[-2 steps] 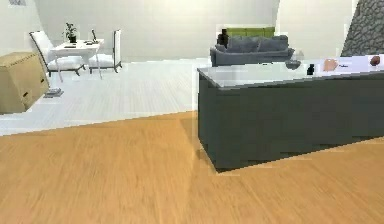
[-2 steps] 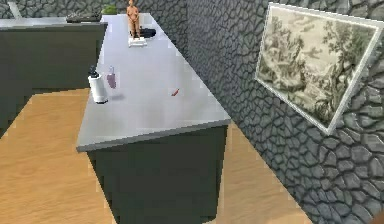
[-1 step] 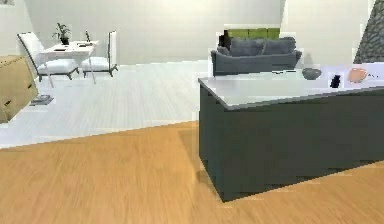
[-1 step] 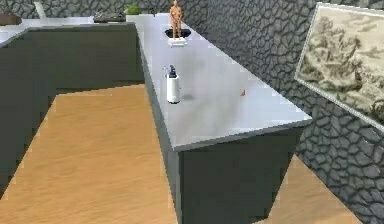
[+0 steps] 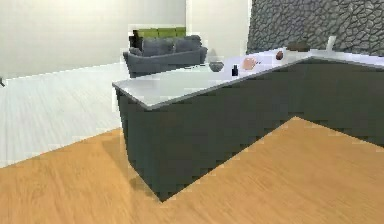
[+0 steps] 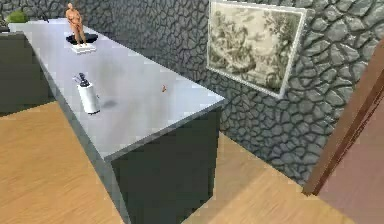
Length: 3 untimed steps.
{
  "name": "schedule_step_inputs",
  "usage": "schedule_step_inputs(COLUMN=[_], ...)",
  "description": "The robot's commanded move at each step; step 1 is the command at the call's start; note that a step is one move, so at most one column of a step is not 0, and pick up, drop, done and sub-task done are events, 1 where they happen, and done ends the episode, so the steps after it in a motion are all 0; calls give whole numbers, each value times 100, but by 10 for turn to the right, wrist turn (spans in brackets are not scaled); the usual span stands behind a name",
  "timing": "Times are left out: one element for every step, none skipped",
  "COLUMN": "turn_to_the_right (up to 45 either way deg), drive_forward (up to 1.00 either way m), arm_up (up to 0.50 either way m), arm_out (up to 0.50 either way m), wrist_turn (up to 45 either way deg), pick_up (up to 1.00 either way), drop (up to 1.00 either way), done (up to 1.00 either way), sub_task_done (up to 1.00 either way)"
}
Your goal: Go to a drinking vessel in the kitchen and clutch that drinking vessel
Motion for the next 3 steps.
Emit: schedule_step_inputs(turn_to_the_right=[0, 450, 90], drive_forward=[70, 0, 0], arm_up=[0, 0, 0], arm_out=[0, 0, 0], wrist_turn=[0, 0, 0], pick_up=[0, 0, 0], drop=[0, 0, 0], done=[0, 0, 0], sub_task_done=[0, 0, 0])
